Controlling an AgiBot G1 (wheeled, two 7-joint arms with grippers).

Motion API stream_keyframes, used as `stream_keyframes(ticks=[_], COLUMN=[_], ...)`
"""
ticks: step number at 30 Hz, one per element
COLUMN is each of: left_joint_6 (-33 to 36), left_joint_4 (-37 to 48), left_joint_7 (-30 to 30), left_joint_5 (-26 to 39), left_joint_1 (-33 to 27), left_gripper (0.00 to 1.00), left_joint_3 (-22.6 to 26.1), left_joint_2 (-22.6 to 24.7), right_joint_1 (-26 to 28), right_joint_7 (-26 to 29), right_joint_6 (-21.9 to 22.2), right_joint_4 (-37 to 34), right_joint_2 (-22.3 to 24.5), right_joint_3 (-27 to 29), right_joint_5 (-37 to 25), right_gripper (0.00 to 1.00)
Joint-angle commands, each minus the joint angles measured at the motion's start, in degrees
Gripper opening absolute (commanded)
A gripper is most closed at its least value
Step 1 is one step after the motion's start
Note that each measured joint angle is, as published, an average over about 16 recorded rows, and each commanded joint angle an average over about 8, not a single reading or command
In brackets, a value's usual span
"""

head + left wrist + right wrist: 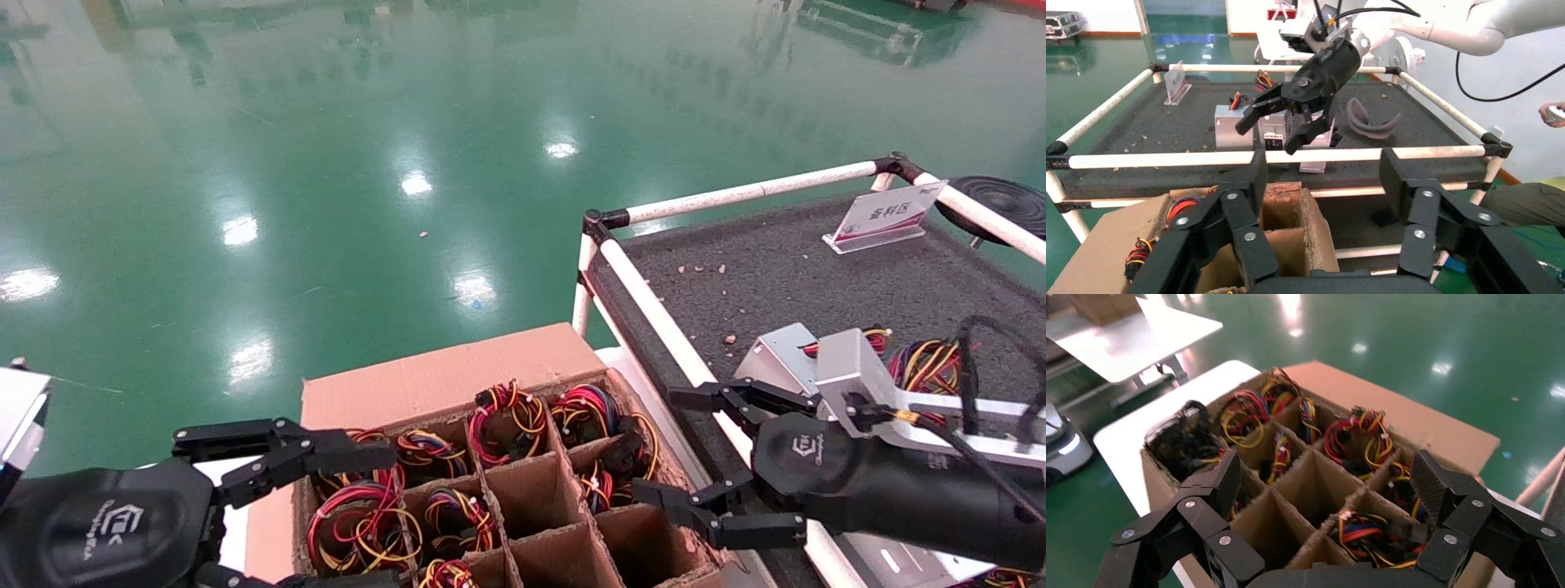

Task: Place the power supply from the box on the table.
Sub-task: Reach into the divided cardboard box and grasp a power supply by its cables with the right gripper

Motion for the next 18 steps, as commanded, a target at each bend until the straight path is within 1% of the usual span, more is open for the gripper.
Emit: stream_keyframes(ticks=[1, 10, 18], left_joint_6=[0.0, 0.0, 0.0], left_joint_4=[0.0, 0.0, 0.0], left_joint_7=[0.0, 0.0, 0.0], left_joint_5=[0.0, 0.0, 0.0], left_joint_1=[0.0, 0.0, 0.0], left_gripper=[1.00, 1.00, 1.00], left_joint_3=[0.0, 0.0, 0.0], left_joint_2=[0.0, 0.0, 0.0], right_joint_1=[1.1, 4.8, 6.8], right_joint_7=[0.3, 1.7, 0.9], right_joint_6=[0.2, 2.1, 5.0], right_joint_4=[-0.7, -5.7, -10.7], right_joint_2=[-0.5, -4.4, -9.0], right_joint_3=[-0.9, -3.9, -5.7], right_joint_5=[-1.7, -7.3, -10.7], right_gripper=[1.00, 1.00, 1.00])
